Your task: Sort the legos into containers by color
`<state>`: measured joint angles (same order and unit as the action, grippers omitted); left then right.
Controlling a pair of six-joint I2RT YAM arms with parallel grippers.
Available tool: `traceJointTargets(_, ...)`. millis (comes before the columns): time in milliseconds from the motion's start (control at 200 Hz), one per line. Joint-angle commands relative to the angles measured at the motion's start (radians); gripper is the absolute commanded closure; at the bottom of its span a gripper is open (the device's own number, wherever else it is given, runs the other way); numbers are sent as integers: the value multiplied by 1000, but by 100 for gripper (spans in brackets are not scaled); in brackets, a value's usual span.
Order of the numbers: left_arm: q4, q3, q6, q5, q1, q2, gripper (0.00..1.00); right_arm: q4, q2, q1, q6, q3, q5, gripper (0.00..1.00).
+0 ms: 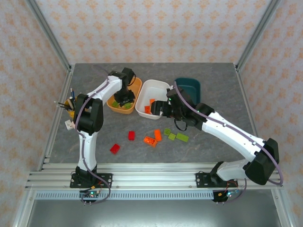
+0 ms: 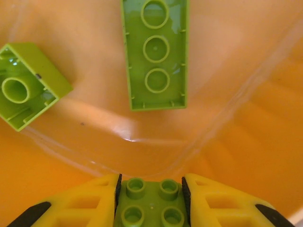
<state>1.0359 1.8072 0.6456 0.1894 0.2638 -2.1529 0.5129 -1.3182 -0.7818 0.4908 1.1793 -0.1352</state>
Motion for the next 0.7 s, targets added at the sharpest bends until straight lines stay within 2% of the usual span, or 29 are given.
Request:
traceJointTargets(0,-3,43,-3,8,-15,-23,66,-13,4,7,24,-23,-7,10)
traceJointTargets(395,-16,85,12,16,-28,-84,62,-16,-54,7,13,6,-32,10)
traceJointTargets(696,-11,87,23,15,-28,3,43,27,-75,7,-16,16,-49,10)
